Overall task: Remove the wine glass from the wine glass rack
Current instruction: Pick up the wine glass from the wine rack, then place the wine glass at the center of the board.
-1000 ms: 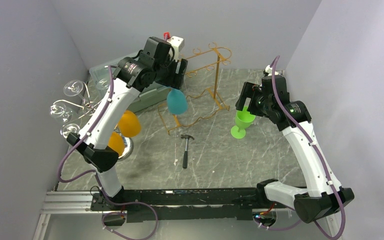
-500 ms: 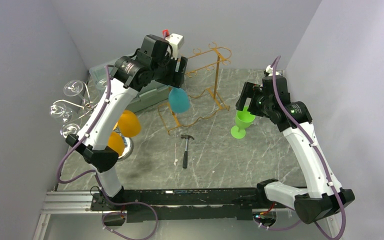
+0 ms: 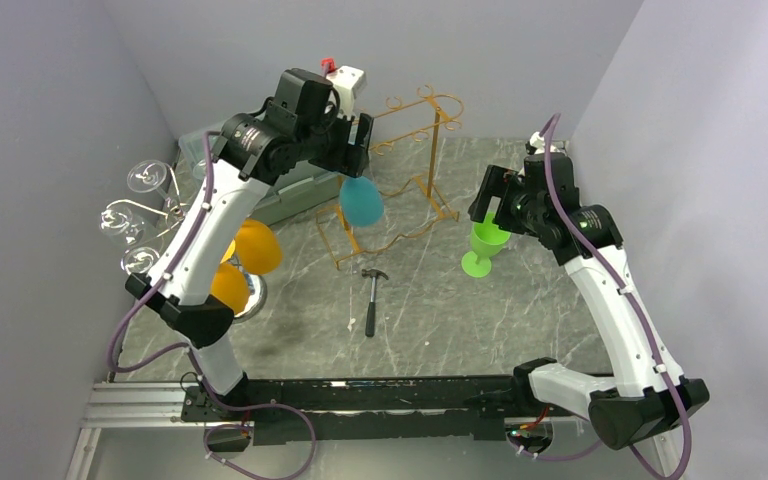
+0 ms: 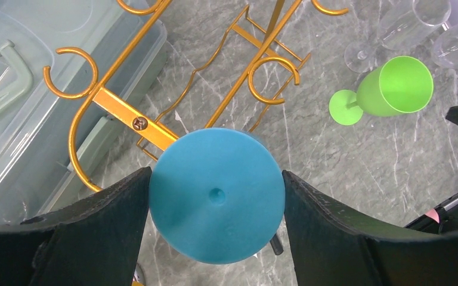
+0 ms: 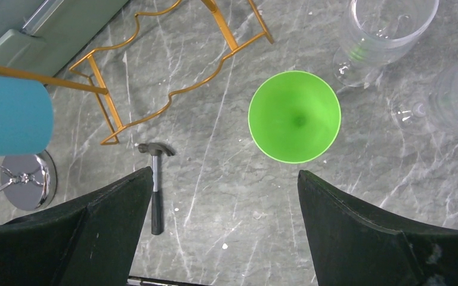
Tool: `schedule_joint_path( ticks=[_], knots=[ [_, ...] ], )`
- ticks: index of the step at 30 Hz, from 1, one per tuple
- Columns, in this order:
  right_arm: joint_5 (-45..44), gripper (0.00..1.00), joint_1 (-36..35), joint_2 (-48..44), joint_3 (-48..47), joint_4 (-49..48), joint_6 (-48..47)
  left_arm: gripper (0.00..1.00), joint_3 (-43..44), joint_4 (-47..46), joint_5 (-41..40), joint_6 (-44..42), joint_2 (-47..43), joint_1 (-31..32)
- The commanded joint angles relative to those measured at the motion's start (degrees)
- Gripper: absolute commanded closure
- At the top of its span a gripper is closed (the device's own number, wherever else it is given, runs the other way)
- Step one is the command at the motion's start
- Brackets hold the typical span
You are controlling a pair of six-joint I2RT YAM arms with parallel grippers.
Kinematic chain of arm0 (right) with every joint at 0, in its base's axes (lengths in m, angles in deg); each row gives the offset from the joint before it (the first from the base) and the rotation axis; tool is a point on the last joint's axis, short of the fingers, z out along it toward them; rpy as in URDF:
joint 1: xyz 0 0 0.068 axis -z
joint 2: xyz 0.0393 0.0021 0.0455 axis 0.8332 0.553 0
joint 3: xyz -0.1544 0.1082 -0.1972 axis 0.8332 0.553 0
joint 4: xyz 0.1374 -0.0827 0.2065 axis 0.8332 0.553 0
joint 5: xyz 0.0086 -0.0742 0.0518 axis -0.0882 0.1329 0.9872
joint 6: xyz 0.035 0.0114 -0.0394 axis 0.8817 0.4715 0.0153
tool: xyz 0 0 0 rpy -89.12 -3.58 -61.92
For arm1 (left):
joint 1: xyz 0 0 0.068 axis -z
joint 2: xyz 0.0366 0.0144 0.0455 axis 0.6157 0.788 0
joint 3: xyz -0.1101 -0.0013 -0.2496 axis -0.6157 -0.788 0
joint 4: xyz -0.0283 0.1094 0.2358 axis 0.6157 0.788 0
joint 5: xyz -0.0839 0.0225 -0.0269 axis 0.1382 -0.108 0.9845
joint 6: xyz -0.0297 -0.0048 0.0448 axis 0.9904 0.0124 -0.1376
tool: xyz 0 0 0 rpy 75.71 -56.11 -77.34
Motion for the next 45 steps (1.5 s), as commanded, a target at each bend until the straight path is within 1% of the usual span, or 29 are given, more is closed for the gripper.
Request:
schedule_joint_path(
  ticks=[1,11,18,25,35,45],
  knots=[
    [1.5,0.07,0.1,-1.5,0.9,-3.5,0.7,0.42,0.3,-0.5,1.6,0.5,-3.5,0.7],
    [3.5,0.07,0.0,-1.9,1.8,-5.6,1.4,0.44,-1.6,0.0,2.6,1.9,-5.2,1.4],
    [7.8,0.07,-0.2,-4.1,3.2,-9.5,2.9,0.45,-1.3,1.4,5.5,4.4,-6.3,2.5],
    [8.7,0.07,-0.2,-4.6,3.6,-12.0,3.9,0.45,-3.4,0.7,7.7,5.9,-9.0,2.6],
    [14.8,0.07,-0.6,-7.5,8.1,-17.8,7.1,0.46,-9.6,-2.5,12.4,9.3,-13.7,2.6],
    [18.8,0.07,-2.9,-12.4,13.7,-22.1,11.3,0.47,-16.3,-7.2,16.3,13.9,-17.5,2.6]
  ],
)
